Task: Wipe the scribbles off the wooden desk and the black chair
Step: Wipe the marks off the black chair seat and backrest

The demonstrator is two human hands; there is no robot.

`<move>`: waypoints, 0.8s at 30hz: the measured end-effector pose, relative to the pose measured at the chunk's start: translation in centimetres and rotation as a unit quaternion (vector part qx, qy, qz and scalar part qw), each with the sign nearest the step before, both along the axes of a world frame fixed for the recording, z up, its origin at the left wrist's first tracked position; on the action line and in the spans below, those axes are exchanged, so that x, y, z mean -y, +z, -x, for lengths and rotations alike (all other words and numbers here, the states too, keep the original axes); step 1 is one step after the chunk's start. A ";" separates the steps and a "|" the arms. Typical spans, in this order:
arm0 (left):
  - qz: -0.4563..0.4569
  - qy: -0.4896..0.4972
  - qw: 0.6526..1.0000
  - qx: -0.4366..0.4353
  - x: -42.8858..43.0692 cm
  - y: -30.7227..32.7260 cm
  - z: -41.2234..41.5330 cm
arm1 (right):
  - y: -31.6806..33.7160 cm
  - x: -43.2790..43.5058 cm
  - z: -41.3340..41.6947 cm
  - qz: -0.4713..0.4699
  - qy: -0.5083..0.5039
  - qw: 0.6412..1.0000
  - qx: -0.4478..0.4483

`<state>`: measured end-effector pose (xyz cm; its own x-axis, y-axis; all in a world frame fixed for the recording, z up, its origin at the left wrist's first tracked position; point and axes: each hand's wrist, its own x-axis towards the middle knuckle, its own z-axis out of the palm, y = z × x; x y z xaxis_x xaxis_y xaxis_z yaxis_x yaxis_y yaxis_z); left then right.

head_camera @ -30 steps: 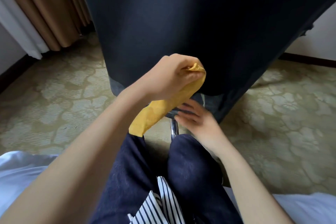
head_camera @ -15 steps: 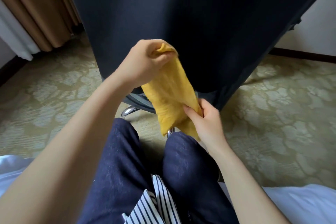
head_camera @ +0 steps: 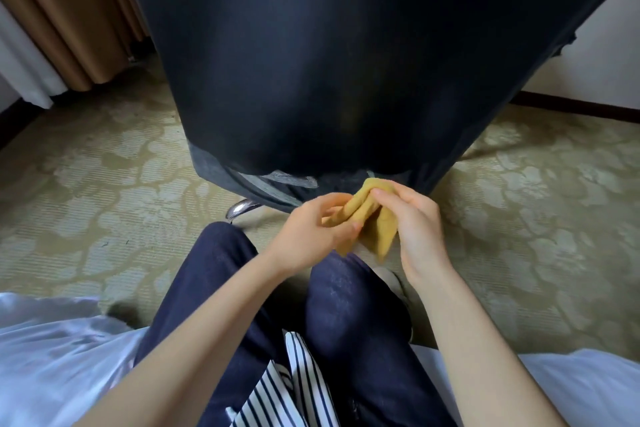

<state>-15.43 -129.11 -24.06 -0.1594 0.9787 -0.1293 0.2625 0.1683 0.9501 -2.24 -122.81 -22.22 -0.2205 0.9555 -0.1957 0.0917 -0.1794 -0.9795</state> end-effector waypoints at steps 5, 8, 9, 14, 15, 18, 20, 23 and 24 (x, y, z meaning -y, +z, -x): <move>-0.038 0.013 0.997 -0.065 -0.7 0.9 0.4 | 0.2 -0.4 0.0 0.257 0.007 0.944 -0.207; -0.038 0.021 0.995 -0.091 -1.3 1.7 0.5 | -1.3 -0.1 0.9 0.230 -0.028 0.955 -0.186; -0.029 0.036 0.996 -0.075 -1.4 1.8 0.5 | -1.9 0.3 1.2 0.200 -0.050 0.962 -0.181; 0.042 0.087 0.995 0.020 -2.3 1.6 0.0 | -3.1 3.0 2.0 0.096 -0.099 0.979 -0.150; 0.063 0.067 0.995 0.042 -2.5 1.5 -0.1 | -3.3 3.0 2.1 0.101 -0.111 0.978 -0.148; 0.138 0.008 0.977 0.161 -2.7 1.4 -0.1 | -3.9 2.0 1.9 0.081 -0.159 0.977 -0.113; 0.141 0.032 0.976 0.162 -3.0 1.1 0.6 | -4.1 1.0 1.7 -0.016 -0.183 0.981 -0.061; 0.112 0.108 0.971 0.184 -3.9 0.7 2.1 | -3.8 -1.6 0.9 -0.231 -0.179 0.956 0.035; 0.093 0.144 0.964 0.204 -4.4 0.7 2.7 | -3.8 -2.9 0.6 -0.313 -0.161 0.933 0.076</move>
<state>-18.17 -124.66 -23.31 -0.3202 0.8552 -0.4076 -0.2104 0.3553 0.9108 -2.79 -119.87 -26.03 0.0833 0.9052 0.4167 0.2773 0.3805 -0.8822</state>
